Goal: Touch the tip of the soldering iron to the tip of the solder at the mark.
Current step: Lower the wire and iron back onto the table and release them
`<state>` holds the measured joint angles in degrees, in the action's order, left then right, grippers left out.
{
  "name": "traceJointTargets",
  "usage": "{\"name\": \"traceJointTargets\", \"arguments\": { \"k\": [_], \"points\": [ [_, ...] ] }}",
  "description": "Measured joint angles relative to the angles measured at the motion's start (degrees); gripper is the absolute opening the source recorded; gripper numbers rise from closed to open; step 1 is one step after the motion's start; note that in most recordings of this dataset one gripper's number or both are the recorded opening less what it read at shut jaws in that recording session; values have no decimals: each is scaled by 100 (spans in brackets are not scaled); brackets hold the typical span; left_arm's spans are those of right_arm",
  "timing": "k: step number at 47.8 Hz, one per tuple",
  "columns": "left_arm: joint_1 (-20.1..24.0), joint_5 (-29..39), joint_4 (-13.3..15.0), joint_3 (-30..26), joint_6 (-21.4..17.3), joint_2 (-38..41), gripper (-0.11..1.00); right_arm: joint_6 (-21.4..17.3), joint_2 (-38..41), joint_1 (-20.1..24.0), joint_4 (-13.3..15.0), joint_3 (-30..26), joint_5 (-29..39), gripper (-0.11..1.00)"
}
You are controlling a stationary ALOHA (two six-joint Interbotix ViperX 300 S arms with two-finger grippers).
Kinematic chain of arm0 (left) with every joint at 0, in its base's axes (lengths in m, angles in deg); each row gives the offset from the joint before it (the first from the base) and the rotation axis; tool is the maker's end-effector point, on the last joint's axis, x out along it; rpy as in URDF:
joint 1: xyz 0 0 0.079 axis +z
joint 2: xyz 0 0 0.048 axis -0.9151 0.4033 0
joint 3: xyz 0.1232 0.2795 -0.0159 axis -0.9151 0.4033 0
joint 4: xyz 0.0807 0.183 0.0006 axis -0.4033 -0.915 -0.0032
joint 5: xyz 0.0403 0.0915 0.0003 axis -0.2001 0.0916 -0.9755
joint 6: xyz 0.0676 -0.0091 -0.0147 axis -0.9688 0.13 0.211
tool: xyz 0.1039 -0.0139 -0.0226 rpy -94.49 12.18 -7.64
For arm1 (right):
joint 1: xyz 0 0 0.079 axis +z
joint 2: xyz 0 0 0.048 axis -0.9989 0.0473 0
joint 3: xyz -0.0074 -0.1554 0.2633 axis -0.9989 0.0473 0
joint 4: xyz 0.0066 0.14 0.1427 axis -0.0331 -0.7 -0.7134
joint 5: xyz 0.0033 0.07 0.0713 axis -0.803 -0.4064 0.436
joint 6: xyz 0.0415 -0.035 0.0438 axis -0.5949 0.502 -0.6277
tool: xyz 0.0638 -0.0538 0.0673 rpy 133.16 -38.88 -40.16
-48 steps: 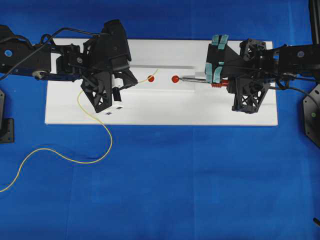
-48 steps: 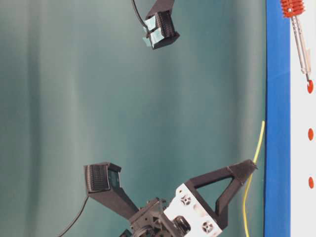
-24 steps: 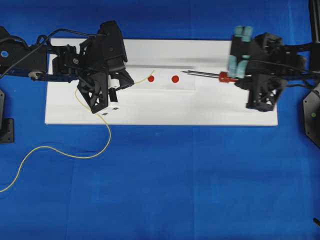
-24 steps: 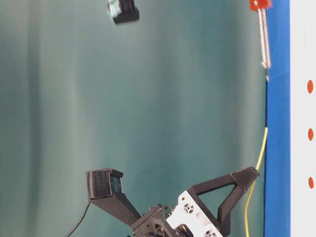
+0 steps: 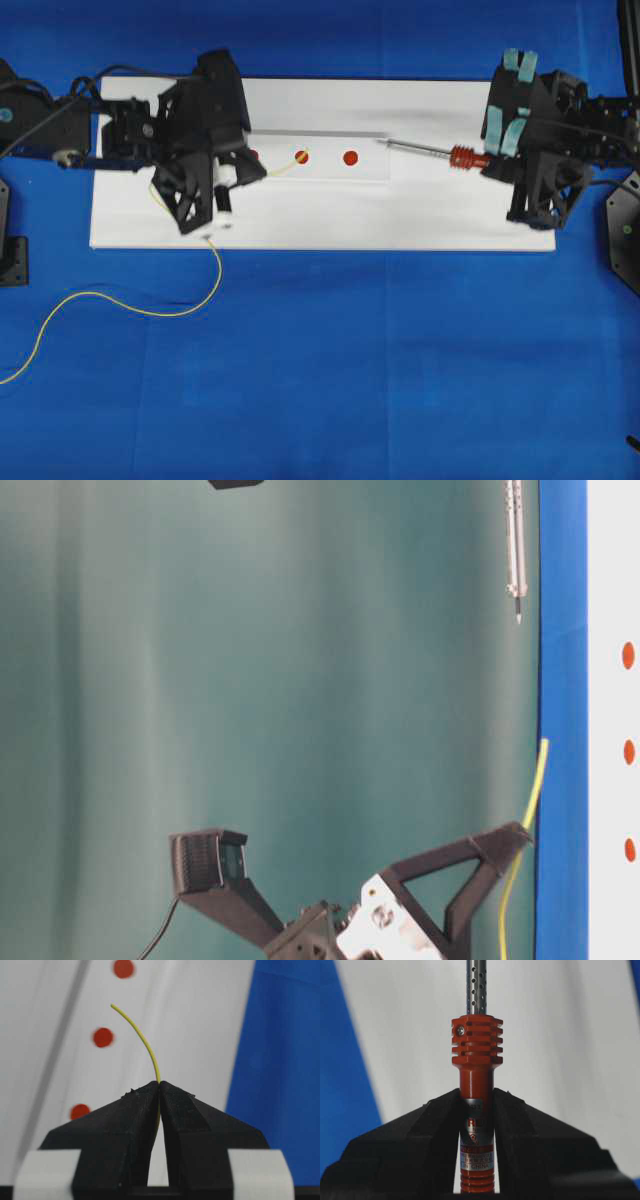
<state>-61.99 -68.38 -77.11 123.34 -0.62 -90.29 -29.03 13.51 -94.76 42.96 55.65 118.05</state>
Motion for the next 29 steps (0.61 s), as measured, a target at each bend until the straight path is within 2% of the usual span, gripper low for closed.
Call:
{"name": "traceJointTargets", "arguments": {
  "k": [16,29],
  "points": [
    [-1415,-536,9,527,703,-202,3,-791,185,1907,-62,0,-782,6],
    [-2443,-1397,9,940,1107,141,3,-1187,1160,2936,-70,0,-1767,6]
  ]
}}
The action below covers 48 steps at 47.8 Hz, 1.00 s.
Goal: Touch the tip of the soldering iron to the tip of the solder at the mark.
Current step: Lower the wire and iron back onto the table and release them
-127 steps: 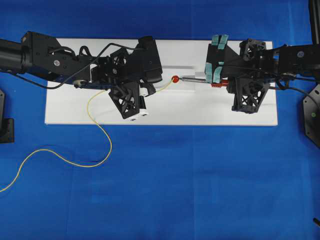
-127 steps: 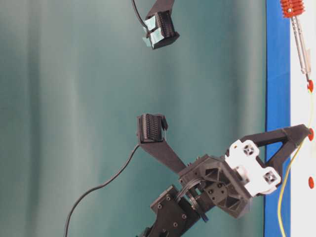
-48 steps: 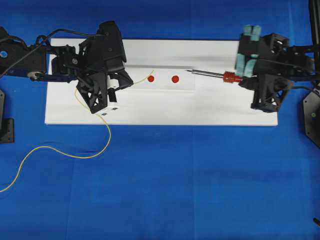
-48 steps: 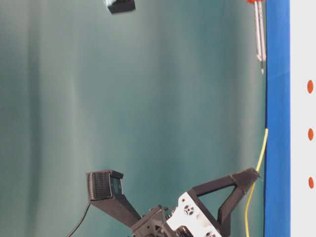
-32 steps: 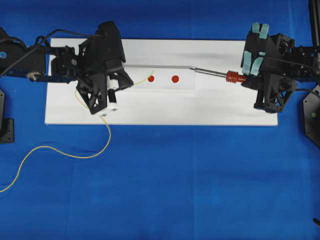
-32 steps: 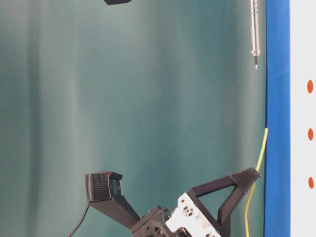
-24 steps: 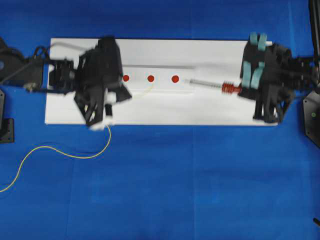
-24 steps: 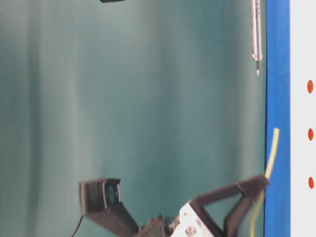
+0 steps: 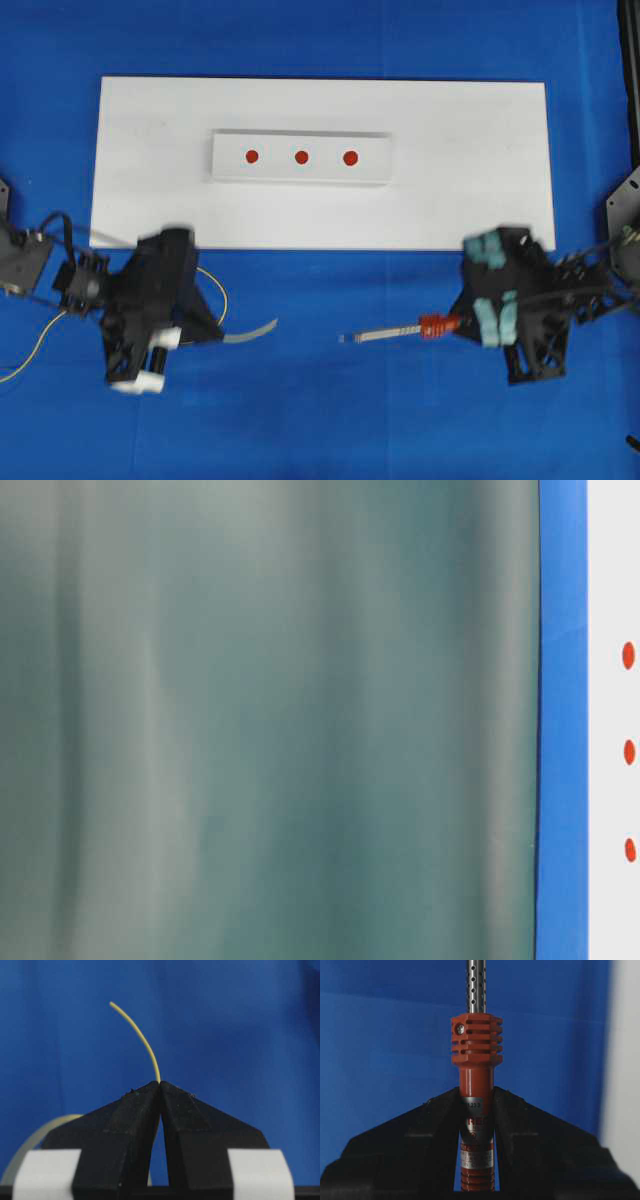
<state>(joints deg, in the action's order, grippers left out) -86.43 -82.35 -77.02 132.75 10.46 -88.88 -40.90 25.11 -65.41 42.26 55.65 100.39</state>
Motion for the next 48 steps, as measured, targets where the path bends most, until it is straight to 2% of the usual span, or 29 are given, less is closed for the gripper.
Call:
{"name": "traceJointTargets", "arguments": {
  "k": [10,19,29,31,35,40,45,48],
  "points": [
    [-545,-369,0,-18,26,650,3,-246,879,378,0,-9,-809,6],
    [-633,-431,9,-105,26,1160,3,-387,1485,475,-18,-97,-1222,6],
    [-642,-501,9,-167,26,1257,5,-396,1714,589,-70,-202,-1336,6],
    [-633,-501,0,-167,26,1257,9,-396,1714,580,-79,-211,-1336,6],
    [-642,-501,9,-167,26,1257,25,-396,1714,589,-114,-211,-1345,7],
    [-642,-501,9,-167,35,1257,55,-396,1714,589,-185,-229,-1336,12],
    [-650,-475,9,-185,70,1248,75,-404,1714,589,-308,-246,-1292,39],
    [-659,-404,9,-193,70,1204,78,-396,1714,589,-343,-281,-1222,58]
  ]
}}
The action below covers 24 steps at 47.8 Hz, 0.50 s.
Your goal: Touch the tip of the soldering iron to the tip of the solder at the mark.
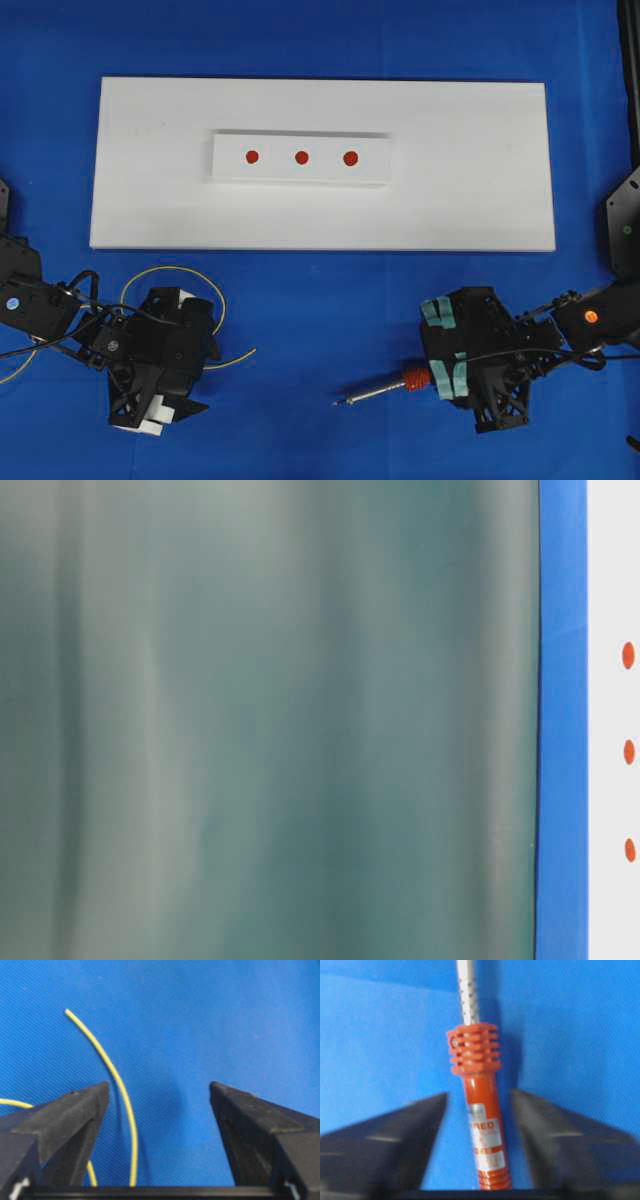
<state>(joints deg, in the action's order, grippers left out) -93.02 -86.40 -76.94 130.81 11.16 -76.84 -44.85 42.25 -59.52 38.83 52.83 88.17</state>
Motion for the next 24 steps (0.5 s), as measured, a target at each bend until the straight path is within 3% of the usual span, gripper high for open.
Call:
{"name": "traceJointTargets", "arguments": {
  "k": [6,12,24],
  "points": [
    [-18,396,0,-53,0,-360,77,53,-141,0,0,-176,308,90],
    [-9,1020,-9,-114,-44,-993,77,70,-650,-53,220,-404,914,82],
    [554,1775,-18,-88,-185,-2320,76,88,-1986,-545,1169,-721,2373,82]
  ]
}}
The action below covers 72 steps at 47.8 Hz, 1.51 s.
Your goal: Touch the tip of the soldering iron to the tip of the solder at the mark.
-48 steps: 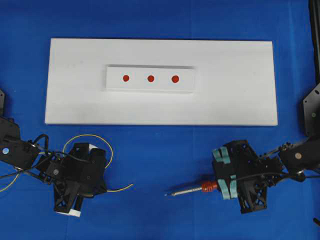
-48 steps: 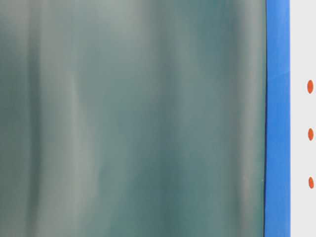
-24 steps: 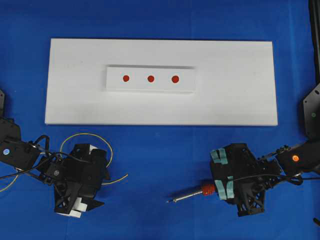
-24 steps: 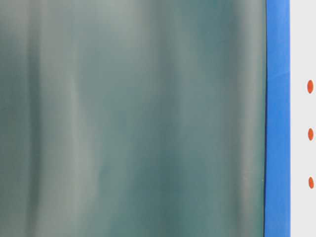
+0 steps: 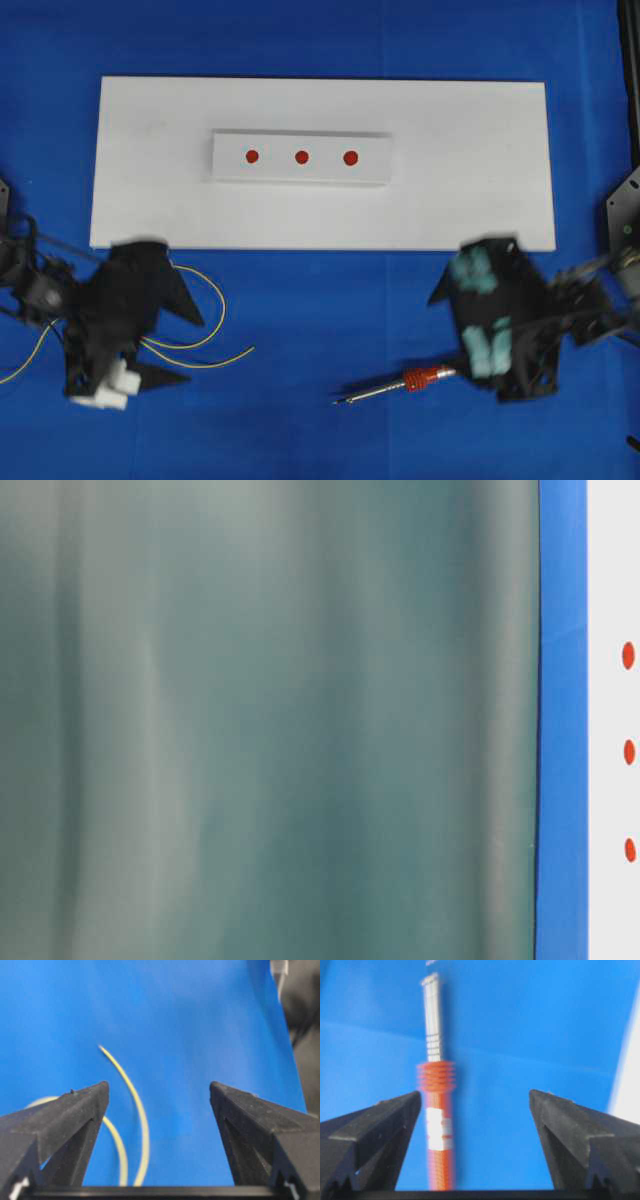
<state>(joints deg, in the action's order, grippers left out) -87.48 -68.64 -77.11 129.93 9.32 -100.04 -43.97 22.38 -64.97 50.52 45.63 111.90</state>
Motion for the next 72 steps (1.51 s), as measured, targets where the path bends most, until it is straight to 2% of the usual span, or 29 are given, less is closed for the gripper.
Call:
{"name": "traceJointTargets", "arguments": {
  "k": [6,13,24,32,38,48,56,72],
  "points": [
    [545,26,-9,193,-369,-686,76,-9,-668,-352,606,-26,413,82],
    [1099,-35,-9,457,-940,-1450,76,0,-1538,-791,1239,141,501,82],
    [1749,-132,-9,949,-1529,-2452,76,-18,-2988,-1397,1758,809,457,82],
    [2004,-334,-9,1450,-1679,-3067,76,-105,-3902,-1731,1811,1582,26,82],
    [2092,-721,-9,1951,-1696,-3489,76,-334,-4456,-1907,1811,2224,-387,82],
    [2101,-1107,-9,2786,-1679,-4210,76,-642,-4685,-2021,1811,2874,-800,81],
    [2101,-1125,-9,3094,-1679,-4518,76,-721,-4438,-2030,1811,3015,-1134,79],
    [2101,-1055,-9,3138,-1679,-4570,76,-729,-4377,-2039,1811,3032,-1195,79]
  ]
}}
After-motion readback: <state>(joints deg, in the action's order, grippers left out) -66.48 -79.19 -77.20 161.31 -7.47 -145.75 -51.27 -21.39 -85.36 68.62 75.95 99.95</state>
